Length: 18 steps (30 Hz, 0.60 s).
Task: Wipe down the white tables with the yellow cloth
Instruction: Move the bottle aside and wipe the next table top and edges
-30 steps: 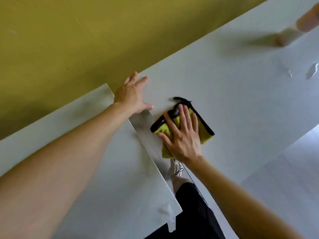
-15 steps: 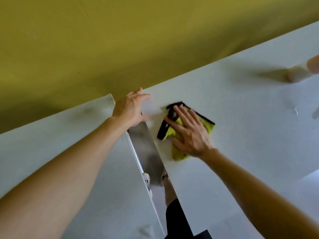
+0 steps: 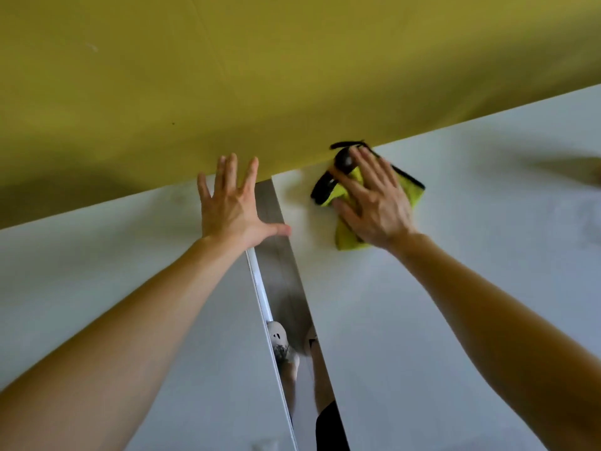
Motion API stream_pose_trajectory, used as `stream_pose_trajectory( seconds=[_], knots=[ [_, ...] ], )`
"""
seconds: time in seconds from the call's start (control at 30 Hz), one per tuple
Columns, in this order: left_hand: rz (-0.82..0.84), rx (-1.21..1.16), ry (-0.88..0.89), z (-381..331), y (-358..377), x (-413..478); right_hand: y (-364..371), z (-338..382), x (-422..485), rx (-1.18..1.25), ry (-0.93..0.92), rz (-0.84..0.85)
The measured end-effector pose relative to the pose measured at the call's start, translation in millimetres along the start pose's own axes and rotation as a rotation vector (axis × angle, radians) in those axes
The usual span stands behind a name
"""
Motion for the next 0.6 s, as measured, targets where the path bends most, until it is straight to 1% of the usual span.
stream_pose_trajectory(
  seconds=[0.07,0.1,0.13,0.17,0.2,0.23,0.3,0.37,0.43,0.5,0.6],
  knots=[
    [-0.021,-0.054,-0.055,8.0,10.8,-9.6,-21.3,-31.4,0.7,-0.037,0.296,-0.135],
    [-0.038,-0.083,-0.069,11.6,17.2,-16.4,-24.5,-34.5,1.7,-0.036,0.432,-0.18],
    [-0.066,-0.098,-0.063,15.5,24.5,-22.6,-19.8,-27.7,5.0,-0.035,0.541,-0.219],
    [-0.1,-0.096,-0.041,20.2,31.6,-28.4,-10.1,-12.0,8.7,-0.042,0.606,-0.237],
    [-0.14,-0.083,-0.01,25.3,38.1,-33.6,2.5,10.6,12.7,-0.047,0.599,-0.236],
    [-0.184,-0.063,0.024,30.6,44.6,-37.2,17.8,35.6,16.8,-0.042,0.516,-0.211],
    [-0.27,-0.005,0.08,39.3,54.0,-41.2,47.5,79.3,21.8,0.002,0.288,-0.105],
    [-0.344,0.053,0.122,42.6,61.8,-42.0,52.6,92.4,24.3,0.012,0.18,-0.058],
    [-0.398,0.04,0.137,43.8,64.7,-43.7,46.5,92.4,9.8,0.014,0.166,-0.033],
    [-0.447,-0.02,0.145,44.3,65.3,-43.3,40.7,103.7,-33.7,0.008,0.215,0.007],
    [-0.48,-0.081,0.137,48.3,68.4,-44.9,40.7,129.4,-91.1,-0.002,0.213,0.049]
  ],
)
Point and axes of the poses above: each hand's wrist, its own x-axis towards the middle knuckle, its own y-axis out of the palm, z = x × y, the point moved 3 cm from there along x, towards the middle knuckle, and after that the axes turned 13 degrees about x, right-handed, at the moved point
